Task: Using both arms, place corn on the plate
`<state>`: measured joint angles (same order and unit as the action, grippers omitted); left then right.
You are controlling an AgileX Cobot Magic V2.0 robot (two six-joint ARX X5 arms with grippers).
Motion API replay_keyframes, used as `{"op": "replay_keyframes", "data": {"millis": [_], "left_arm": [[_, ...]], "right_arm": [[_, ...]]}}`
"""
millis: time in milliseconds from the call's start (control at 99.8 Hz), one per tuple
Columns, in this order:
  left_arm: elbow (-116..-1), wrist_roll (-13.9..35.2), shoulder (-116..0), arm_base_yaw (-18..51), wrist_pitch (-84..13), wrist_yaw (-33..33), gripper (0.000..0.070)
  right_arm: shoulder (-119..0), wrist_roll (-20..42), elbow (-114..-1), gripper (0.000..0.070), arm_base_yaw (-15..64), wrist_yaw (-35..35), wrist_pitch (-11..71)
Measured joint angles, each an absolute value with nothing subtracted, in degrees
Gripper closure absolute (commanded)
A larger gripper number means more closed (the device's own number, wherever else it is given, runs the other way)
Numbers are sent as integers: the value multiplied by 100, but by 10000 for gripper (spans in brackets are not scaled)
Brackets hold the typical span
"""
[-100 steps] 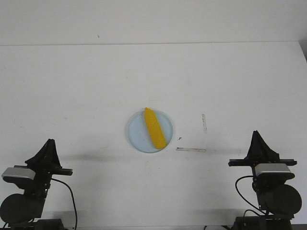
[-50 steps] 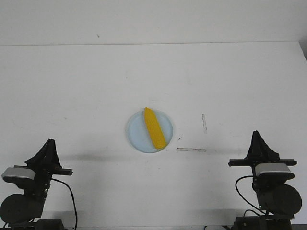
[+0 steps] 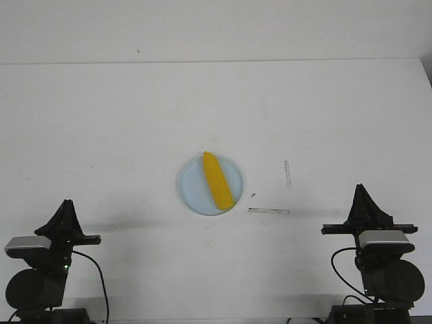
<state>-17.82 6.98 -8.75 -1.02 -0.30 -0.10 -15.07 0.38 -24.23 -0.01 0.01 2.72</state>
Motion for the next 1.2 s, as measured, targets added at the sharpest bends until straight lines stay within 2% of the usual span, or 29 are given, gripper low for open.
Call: {"op": "replay_keyframes", "data": {"millis": [120,451,1202], "left_arm": [[-1326,701,-733,-102,69,-10,698],[-187,701,-34,-102,1072,-16,697],[-196,703,-27,-89,1181,-12,697]], "right_arm": [[-1507,38,-2423,685,-1,1,274],[-1507,38,-2423,685,-1,-1,272],[-1507,38,-2421,685,-1,1,274]]}}
